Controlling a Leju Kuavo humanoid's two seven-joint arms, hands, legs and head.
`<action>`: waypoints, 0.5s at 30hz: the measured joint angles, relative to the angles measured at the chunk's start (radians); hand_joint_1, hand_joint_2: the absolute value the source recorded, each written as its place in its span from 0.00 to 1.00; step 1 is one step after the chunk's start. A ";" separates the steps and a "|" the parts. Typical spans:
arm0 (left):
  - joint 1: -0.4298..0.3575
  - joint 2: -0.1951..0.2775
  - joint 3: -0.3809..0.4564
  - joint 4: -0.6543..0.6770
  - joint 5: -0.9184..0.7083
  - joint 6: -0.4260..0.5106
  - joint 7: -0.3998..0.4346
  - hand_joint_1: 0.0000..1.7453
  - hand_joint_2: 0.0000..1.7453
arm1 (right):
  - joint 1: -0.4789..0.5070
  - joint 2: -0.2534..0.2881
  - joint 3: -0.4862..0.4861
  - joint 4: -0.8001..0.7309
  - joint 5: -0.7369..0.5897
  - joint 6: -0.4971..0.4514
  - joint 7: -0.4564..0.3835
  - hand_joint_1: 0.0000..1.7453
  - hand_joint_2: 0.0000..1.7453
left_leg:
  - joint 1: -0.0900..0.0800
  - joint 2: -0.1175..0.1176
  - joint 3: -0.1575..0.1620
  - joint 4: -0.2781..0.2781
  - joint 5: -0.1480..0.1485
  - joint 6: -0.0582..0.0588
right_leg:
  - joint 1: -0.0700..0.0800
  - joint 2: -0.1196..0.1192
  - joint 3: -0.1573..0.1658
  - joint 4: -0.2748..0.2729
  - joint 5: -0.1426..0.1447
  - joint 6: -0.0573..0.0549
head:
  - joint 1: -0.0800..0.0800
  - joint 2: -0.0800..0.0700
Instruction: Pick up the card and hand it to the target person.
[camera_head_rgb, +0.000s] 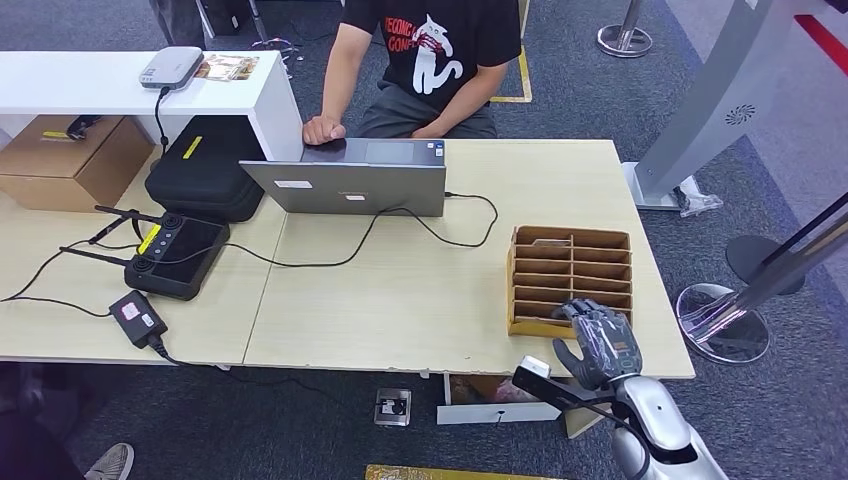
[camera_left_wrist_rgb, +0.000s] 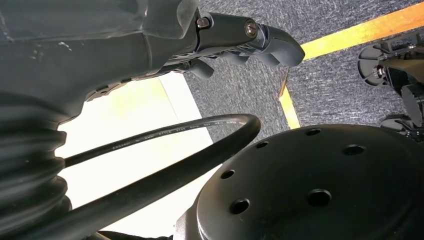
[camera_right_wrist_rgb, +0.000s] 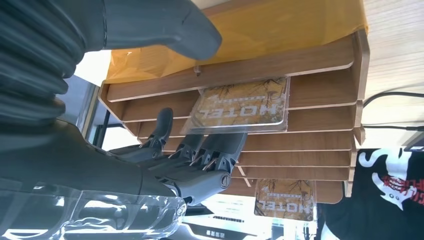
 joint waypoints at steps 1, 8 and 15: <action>0.000 0.000 0.000 0.000 0.001 0.000 0.000 0.00 1.00 | 0.002 0.000 0.000 -0.002 0.000 0.000 0.001 0.46 1.00 | 0.000 0.000 0.000 0.000 0.000 0.000 | 0.000 0.000 0.000 0.000 0.000 0.000 | 0.000 0.000; 0.001 0.000 0.000 0.000 0.002 0.000 -0.002 0.00 1.00 | 0.031 0.000 -0.005 -0.031 0.019 -0.004 0.018 0.63 1.00 | 0.000 0.000 0.000 0.000 0.000 0.000 | 0.000 0.000 0.000 0.000 0.000 0.000 | 0.000 0.000; 0.001 0.000 0.000 0.000 0.003 0.004 -0.003 0.00 1.00 | 0.059 0.000 -0.019 -0.068 0.038 -0.011 0.027 0.75 1.00 | 0.000 0.000 0.000 0.000 0.000 0.000 | 0.000 0.000 0.000 0.000 0.000 0.000 | 0.000 0.000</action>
